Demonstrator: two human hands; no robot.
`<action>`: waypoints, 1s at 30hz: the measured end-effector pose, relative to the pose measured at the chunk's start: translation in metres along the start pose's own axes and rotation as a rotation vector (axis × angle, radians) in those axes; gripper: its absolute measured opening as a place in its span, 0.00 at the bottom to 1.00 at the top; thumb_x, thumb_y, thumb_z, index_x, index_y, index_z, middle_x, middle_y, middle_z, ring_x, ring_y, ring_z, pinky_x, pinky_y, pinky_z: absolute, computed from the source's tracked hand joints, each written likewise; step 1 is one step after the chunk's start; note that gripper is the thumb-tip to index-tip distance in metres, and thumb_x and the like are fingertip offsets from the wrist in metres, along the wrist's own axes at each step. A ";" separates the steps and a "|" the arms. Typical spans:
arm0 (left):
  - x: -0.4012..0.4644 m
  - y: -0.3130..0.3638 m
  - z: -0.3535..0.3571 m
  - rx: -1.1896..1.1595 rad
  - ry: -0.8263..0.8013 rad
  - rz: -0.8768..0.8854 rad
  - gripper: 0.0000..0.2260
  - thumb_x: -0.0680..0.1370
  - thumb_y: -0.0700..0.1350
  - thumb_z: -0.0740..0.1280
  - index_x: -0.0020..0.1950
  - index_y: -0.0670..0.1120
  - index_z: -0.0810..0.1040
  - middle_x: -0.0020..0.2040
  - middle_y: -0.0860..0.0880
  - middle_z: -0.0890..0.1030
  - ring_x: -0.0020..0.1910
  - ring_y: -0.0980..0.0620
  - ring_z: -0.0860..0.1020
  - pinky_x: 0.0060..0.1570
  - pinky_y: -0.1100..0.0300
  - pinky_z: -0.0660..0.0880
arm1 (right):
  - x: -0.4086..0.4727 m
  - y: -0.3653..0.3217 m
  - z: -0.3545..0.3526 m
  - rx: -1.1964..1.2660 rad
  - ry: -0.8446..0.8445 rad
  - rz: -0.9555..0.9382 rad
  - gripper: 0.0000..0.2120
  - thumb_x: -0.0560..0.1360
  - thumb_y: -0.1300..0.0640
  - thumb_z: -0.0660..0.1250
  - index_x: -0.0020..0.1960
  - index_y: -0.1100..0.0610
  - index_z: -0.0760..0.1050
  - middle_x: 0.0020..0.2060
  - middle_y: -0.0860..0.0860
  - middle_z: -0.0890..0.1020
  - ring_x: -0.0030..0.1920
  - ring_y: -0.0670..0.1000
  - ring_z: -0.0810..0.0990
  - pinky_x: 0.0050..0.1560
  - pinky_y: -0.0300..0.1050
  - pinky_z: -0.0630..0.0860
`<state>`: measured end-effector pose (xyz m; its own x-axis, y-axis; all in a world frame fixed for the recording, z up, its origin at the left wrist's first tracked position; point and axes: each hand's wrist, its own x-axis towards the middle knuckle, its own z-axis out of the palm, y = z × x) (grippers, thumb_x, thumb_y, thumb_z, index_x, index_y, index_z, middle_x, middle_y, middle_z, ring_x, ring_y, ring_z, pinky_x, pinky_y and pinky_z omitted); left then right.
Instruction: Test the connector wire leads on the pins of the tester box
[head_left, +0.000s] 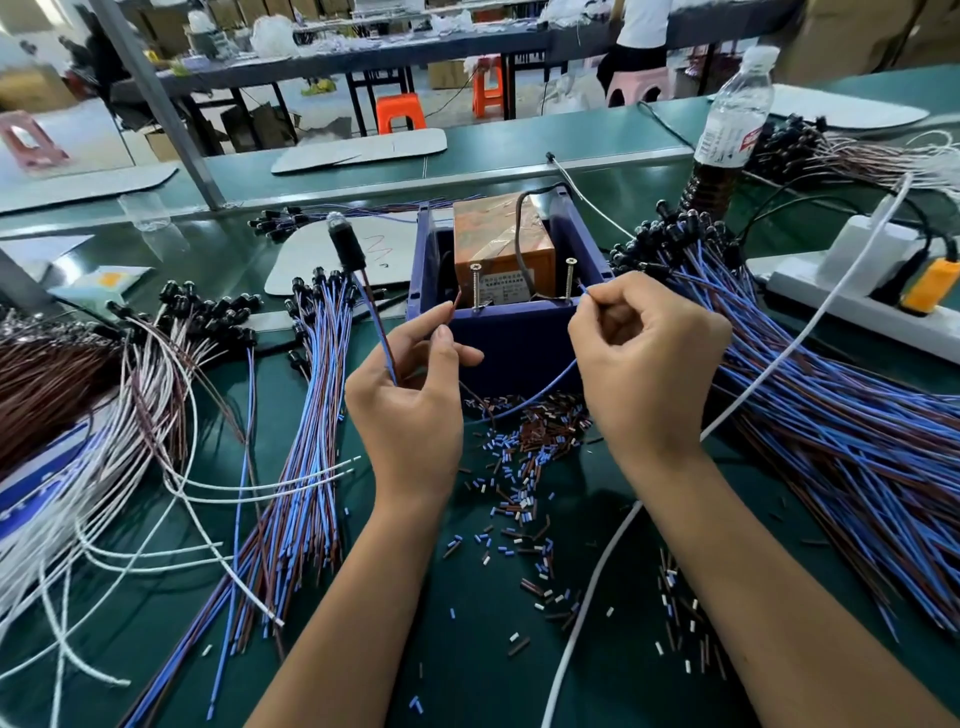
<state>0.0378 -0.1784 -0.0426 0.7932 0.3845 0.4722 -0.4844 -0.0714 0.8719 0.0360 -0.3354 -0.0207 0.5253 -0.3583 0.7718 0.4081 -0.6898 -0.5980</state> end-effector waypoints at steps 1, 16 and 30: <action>0.000 0.000 0.000 0.005 -0.004 0.009 0.09 0.82 0.38 0.67 0.57 0.46 0.85 0.36 0.50 0.86 0.36 0.56 0.83 0.40 0.67 0.76 | 0.000 -0.002 0.001 -0.018 -0.014 -0.007 0.09 0.76 0.63 0.72 0.37 0.59 0.81 0.27 0.48 0.78 0.28 0.49 0.76 0.31 0.43 0.71; 0.001 0.000 0.002 0.043 -0.066 0.044 0.08 0.82 0.40 0.67 0.58 0.45 0.85 0.36 0.51 0.86 0.37 0.55 0.83 0.41 0.65 0.77 | 0.003 -0.012 -0.001 -0.068 -0.058 0.041 0.08 0.75 0.62 0.72 0.37 0.57 0.82 0.26 0.48 0.78 0.27 0.50 0.76 0.33 0.44 0.72; 0.001 0.004 0.001 0.025 -0.077 0.021 0.09 0.82 0.40 0.67 0.56 0.48 0.86 0.34 0.50 0.84 0.36 0.47 0.81 0.40 0.62 0.77 | 0.001 -0.012 -0.004 -0.118 -0.010 0.025 0.05 0.77 0.63 0.72 0.47 0.61 0.86 0.37 0.53 0.86 0.36 0.51 0.81 0.40 0.41 0.75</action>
<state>0.0368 -0.1795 -0.0385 0.8095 0.3110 0.4980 -0.4924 -0.1023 0.8643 0.0288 -0.3297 -0.0114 0.5416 -0.3706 0.7546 0.3044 -0.7503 -0.5869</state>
